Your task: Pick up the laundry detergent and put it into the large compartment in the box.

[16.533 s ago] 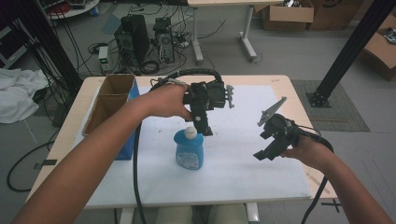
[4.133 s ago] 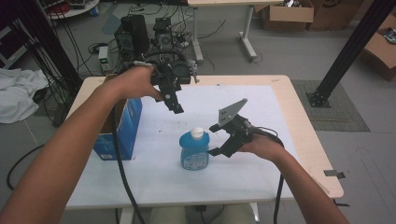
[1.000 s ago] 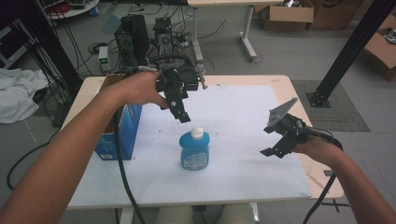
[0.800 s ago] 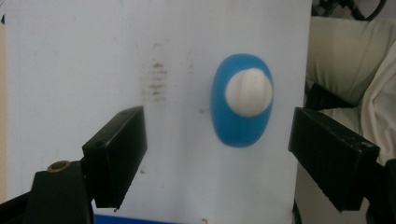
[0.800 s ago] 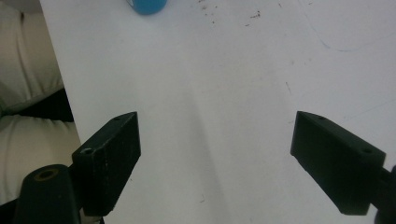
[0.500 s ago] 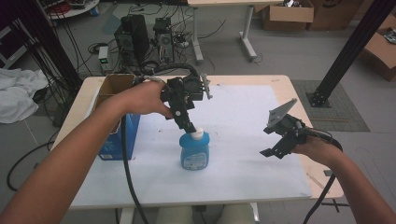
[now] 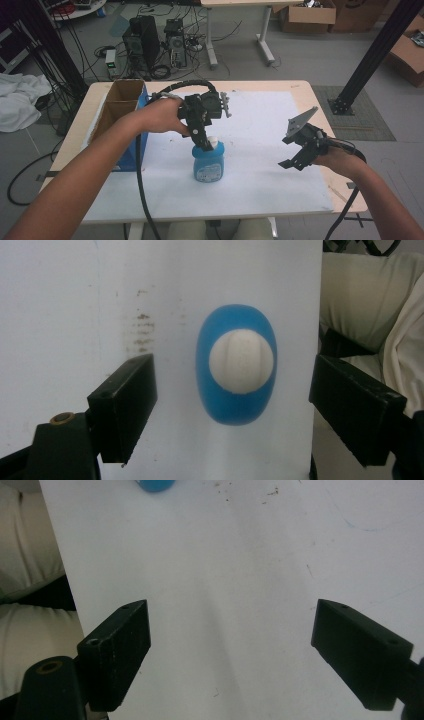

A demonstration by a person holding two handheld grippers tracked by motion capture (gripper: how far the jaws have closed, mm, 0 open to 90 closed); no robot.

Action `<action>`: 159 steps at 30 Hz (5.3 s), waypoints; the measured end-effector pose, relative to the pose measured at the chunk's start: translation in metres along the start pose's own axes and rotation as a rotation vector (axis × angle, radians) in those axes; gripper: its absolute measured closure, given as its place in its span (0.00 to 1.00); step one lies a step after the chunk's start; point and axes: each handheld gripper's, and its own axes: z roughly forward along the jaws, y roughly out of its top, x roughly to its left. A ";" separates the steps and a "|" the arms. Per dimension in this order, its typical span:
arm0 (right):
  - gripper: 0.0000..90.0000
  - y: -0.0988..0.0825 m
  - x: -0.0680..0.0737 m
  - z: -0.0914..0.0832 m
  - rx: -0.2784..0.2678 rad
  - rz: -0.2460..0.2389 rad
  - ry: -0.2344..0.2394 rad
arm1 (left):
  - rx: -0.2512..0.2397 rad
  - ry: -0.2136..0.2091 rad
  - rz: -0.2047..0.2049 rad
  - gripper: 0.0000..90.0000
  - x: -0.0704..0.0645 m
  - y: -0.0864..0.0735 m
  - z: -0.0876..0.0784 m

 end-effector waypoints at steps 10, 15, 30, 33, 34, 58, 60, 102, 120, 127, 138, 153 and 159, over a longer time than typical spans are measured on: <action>0.18 0.000 0.000 0.002 0.003 -0.001 0.003 | 0.005 0.000 -0.021 0.22 -0.001 -0.001 0.013; 0.18 -0.001 0.000 0.003 0.003 0.001 0.002 | 0.005 -0.007 -0.030 0.22 -0.001 -0.001 0.021; 0.18 -0.003 0.001 0.004 -0.005 0.000 0.007 | 0.025 -0.012 -0.035 0.22 -0.005 0.001 0.041; 0.18 -0.003 0.001 0.004 -0.007 0.001 0.006 | 0.027 -0.008 -0.040 0.22 -0.005 0.000 0.045; 0.18 -0.003 0.001 0.004 -0.007 0.000 0.006 | 0.027 -0.008 -0.040 0.22 -0.005 0.000 0.045; 0.18 -0.004 0.001 0.005 -0.012 0.002 0.011 | 0.061 -0.012 -0.044 0.23 -0.008 -0.002 0.068; 0.18 -0.003 0.001 0.005 -0.012 0.002 0.011 | 0.057 -0.010 -0.045 0.23 -0.008 -0.002 0.068; 0.18 -0.003 0.001 0.008 -0.022 0.000 0.014 | 0.038 0.009 -0.036 0.36 -0.007 -0.005 0.066; 0.18 -0.002 0.002 0.010 -0.023 -0.001 0.021 | 0.030 0.012 -0.018 0.42 -0.007 -0.006 0.065; 0.18 -0.001 0.002 0.009 -0.023 -0.001 0.022 | 0.029 0.009 -0.047 0.42 -0.007 -0.007 0.064; 0.18 -0.001 0.003 0.008 -0.026 -0.002 0.028 | 0.018 0.035 -0.206 0.42 -0.006 -0.008 0.037; 0.18 0.000 0.006 0.006 -0.018 -0.010 0.020 | -0.011 0.118 -0.442 0.42 0.004 -0.008 -0.011; 0.18 0.002 0.007 0.004 -0.017 -0.019 0.018 | -0.016 0.162 -0.557 0.42 0.007 -0.007 -0.029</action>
